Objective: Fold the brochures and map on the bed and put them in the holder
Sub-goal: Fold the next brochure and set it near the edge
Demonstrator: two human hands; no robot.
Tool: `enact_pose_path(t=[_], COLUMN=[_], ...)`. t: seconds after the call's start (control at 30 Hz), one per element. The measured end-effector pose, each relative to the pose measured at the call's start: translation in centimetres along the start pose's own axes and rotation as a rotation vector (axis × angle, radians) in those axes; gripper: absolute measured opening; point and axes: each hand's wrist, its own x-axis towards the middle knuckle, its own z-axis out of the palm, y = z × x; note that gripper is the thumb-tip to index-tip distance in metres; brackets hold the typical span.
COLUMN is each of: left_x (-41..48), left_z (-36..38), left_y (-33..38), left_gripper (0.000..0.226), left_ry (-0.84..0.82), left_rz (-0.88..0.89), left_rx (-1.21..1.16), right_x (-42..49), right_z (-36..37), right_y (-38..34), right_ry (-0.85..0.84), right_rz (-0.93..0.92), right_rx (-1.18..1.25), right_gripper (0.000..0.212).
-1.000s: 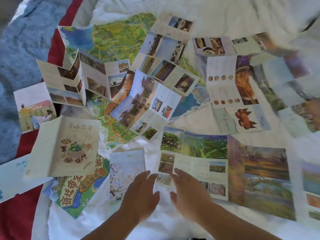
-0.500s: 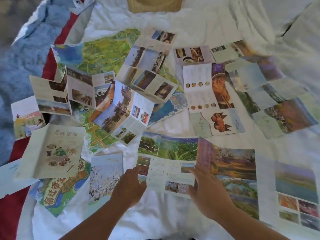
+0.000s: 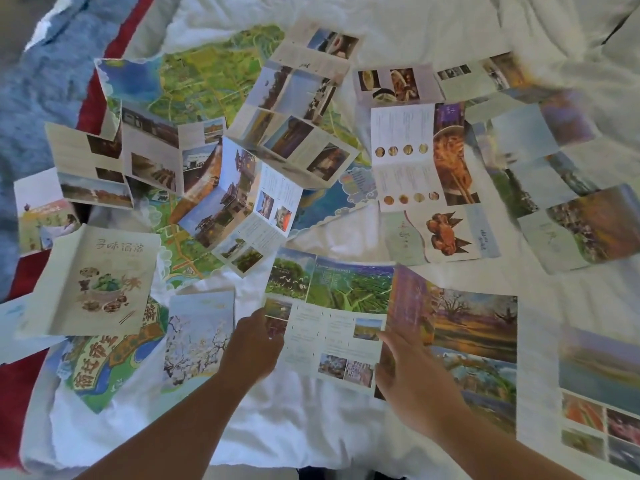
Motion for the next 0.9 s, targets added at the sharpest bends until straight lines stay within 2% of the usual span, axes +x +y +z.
enact_pose_path(t=[0.07,0.23,0.4,0.53,0.7,0.9], left_x=[0.6,1.7,1.7,1.0,-1.2,-5.0], left_z=[-0.1,0.2,-0.2,-0.8,-0.9,0.8], left_y=[-0.3,-1.1,-1.2,-0.7,0.8,3.1], left_gripper=[0.026,0.05,0.042,0.026,0.043,0.057], left_ry=[-0.016,-0.041,0.077,0.181,0.221,0.166], left_rz=[-0.046,-0.089,-0.019,0.096,0.25,0.535], left_rx=[0.008,0.04,0.024,-0.022,0.011,0.08], right_x=[0.5,0.7,0.7,0.4,0.0,-0.3], right_z=[0.5,1.4,1.4,1.4,1.3,1.1], right_y=[-0.2,-0.9,-1.2,-1.2,-1.3,-1.3], right_ry=[-0.007,-0.034,-0.022,-0.004,-0.003,-0.005], right_rz=[0.014,0.047,0.066,0.065,0.052,0.048], right_rx=[0.006,0.039,0.081,0.106,0.165,0.25], right_gripper=[0.056,0.06,0.061,0.059,0.054,0.046])
